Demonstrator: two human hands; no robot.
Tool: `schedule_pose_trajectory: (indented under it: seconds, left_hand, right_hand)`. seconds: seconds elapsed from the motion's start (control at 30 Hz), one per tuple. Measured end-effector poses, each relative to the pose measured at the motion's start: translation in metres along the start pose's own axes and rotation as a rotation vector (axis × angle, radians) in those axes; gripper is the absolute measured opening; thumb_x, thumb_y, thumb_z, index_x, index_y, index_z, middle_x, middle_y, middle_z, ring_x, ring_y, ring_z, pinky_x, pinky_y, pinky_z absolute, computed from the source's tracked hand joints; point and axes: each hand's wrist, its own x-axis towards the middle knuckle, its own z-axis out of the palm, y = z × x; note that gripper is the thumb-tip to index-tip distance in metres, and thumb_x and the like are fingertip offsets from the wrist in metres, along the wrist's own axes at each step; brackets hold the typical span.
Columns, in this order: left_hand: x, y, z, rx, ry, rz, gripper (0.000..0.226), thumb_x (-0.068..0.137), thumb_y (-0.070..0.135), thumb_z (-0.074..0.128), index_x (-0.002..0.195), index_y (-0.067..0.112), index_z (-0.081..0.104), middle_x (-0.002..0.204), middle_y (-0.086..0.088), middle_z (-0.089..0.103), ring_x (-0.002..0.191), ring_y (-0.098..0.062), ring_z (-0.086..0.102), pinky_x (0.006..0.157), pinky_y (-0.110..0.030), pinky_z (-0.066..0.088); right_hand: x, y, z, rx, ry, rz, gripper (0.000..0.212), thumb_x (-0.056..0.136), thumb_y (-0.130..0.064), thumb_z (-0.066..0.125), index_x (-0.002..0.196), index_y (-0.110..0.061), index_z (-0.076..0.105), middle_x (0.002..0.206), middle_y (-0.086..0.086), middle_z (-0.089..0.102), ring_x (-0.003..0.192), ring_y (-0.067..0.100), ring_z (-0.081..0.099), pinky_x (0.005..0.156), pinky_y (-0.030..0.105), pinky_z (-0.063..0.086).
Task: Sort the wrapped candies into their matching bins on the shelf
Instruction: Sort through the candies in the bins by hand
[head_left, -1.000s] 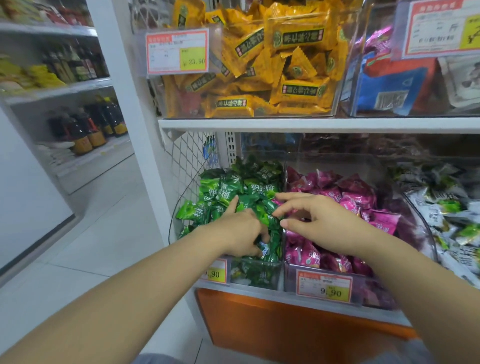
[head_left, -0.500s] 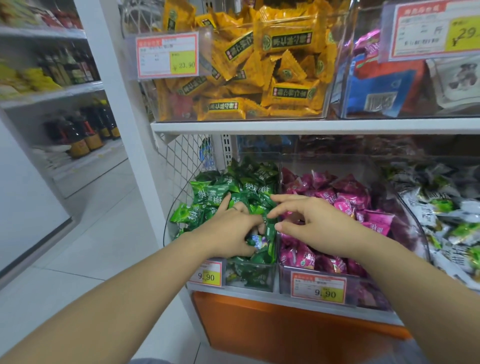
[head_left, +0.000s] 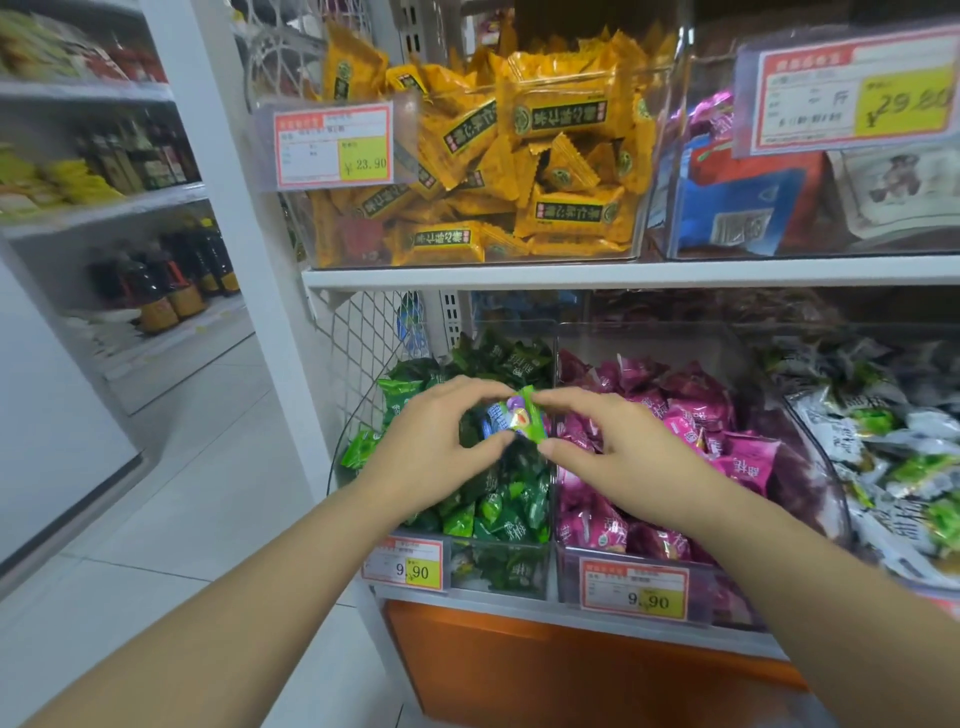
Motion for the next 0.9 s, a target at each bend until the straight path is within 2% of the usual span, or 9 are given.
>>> schedule_pose_trajectory:
  seconds: [0.07, 0.13, 0.27, 0.47, 0.57, 0.63, 0.7, 0.77, 0.9]
  left_hand:
    - [0.002, 0.012, -0.002, -0.038, 0.019, 0.015, 0.037, 0.083, 0.027, 0.069, 0.119, 0.028, 0.061, 0.104, 0.021, 0.056, 0.101, 0.004, 0.052, 0.092, -0.018, 0.042]
    - [0.005, 0.025, -0.001, -0.058, 0.021, 0.061, 0.037, 0.083, 0.023, 0.069, 0.119, 0.025, 0.061, 0.105, 0.016, 0.057, 0.101, 0.004, 0.052, 0.091, -0.015, 0.041]
    - [0.013, 0.052, 0.011, -0.069, 0.029, 0.140, 0.038, 0.081, 0.021, 0.071, 0.118, 0.025, 0.061, 0.108, 0.014, 0.055, 0.101, 0.003, 0.052, 0.089, -0.016, 0.042]
    - [0.026, 0.096, 0.058, -0.231, 0.033, 0.116, 0.040, 0.081, 0.021, 0.073, 0.118, 0.027, 0.058, 0.112, 0.014, 0.051, 0.103, 0.002, 0.054, 0.094, -0.016, 0.042]
    - [0.036, 0.125, 0.092, -0.238, -0.010, 0.134, 0.032, 0.084, 0.017, 0.069, 0.115, 0.023, 0.062, 0.108, 0.016, 0.052, 0.102, 0.005, 0.049, 0.093, -0.003, 0.031]
    - [0.044, 0.146, 0.114, -0.249, -0.046, 0.164, 0.029, 0.085, 0.014, 0.066, 0.113, 0.021, 0.064, 0.107, 0.013, 0.054, 0.101, 0.004, 0.049, 0.091, -0.002, 0.030]
    - [0.053, 0.166, 0.132, -0.285, -0.106, 0.158, 0.026, 0.087, 0.015, 0.065, 0.112, 0.022, 0.065, 0.106, 0.010, 0.057, 0.098, -0.001, 0.052, 0.088, -0.011, 0.037]
    - [0.062, 0.184, 0.148, -0.298, -0.153, 0.146, 0.025, 0.088, 0.018, 0.062, 0.113, 0.022, 0.064, 0.105, 0.008, 0.056, 0.096, -0.005, 0.052, 0.084, -0.018, 0.038]
    - [0.073, 0.199, 0.167, -0.233, -0.172, 0.107, 0.026, 0.090, 0.022, 0.061, 0.116, 0.025, 0.063, 0.118, 0.006, 0.054, 0.116, -0.013, 0.050, 0.101, -0.030, 0.038]
  right_hand:
    - [-0.002, -0.005, -0.002, 0.176, 0.076, -0.016, 0.050, 0.087, -0.032, 0.064, 0.132, -0.041, 0.044, 0.118, -0.013, 0.061, 0.099, 0.000, 0.060, 0.086, 0.015, 0.048]
    - [-0.006, -0.007, -0.005, 0.290, 0.118, -0.031, 0.050, 0.084, -0.026, 0.068, 0.127, -0.040, 0.046, 0.109, -0.014, 0.062, 0.087, 0.000, 0.063, 0.082, 0.019, 0.052]
    - [-0.017, 0.003, -0.022, 0.326, 0.229, -0.063, 0.035, 0.081, -0.015, 0.072, 0.107, -0.034, 0.058, 0.098, -0.002, 0.067, 0.080, 0.019, 0.067, 0.081, 0.043, 0.055]
    - [-0.064, 0.043, -0.066, 0.252, 0.444, 0.028, 0.028, 0.079, -0.009, 0.069, 0.085, -0.032, 0.054, 0.078, 0.013, 0.064, 0.066, 0.034, 0.058, 0.065, 0.051, 0.049]
    - [-0.091, 0.062, -0.090, 0.167, 0.572, 0.094, 0.030, 0.078, -0.006, 0.067, 0.078, -0.030, 0.049, 0.083, 0.009, 0.065, 0.068, 0.034, 0.057, 0.064, 0.044, 0.048]
    - [-0.109, 0.073, -0.107, 0.074, 0.711, 0.125, 0.032, 0.078, -0.006, 0.068, 0.077, -0.030, 0.046, 0.079, 0.006, 0.064, 0.060, 0.021, 0.052, 0.060, 0.027, 0.044]
    - [-0.127, 0.085, -0.125, -0.018, 0.865, 0.173, 0.027, 0.078, -0.010, 0.070, 0.080, -0.026, 0.048, 0.068, -0.003, 0.057, 0.057, 0.009, 0.048, 0.055, 0.015, 0.036]
    - [-0.146, 0.103, -0.145, -0.066, 0.996, 0.237, 0.021, 0.081, -0.015, 0.069, 0.085, -0.021, 0.050, 0.066, -0.008, 0.052, 0.055, 0.006, 0.045, 0.054, 0.014, 0.035]
    - [-0.175, 0.142, -0.177, -0.123, 1.165, 0.340, 0.016, 0.087, -0.014, 0.064, 0.093, -0.019, 0.050, 0.068, -0.010, 0.049, 0.059, 0.005, 0.046, 0.055, 0.013, 0.034]
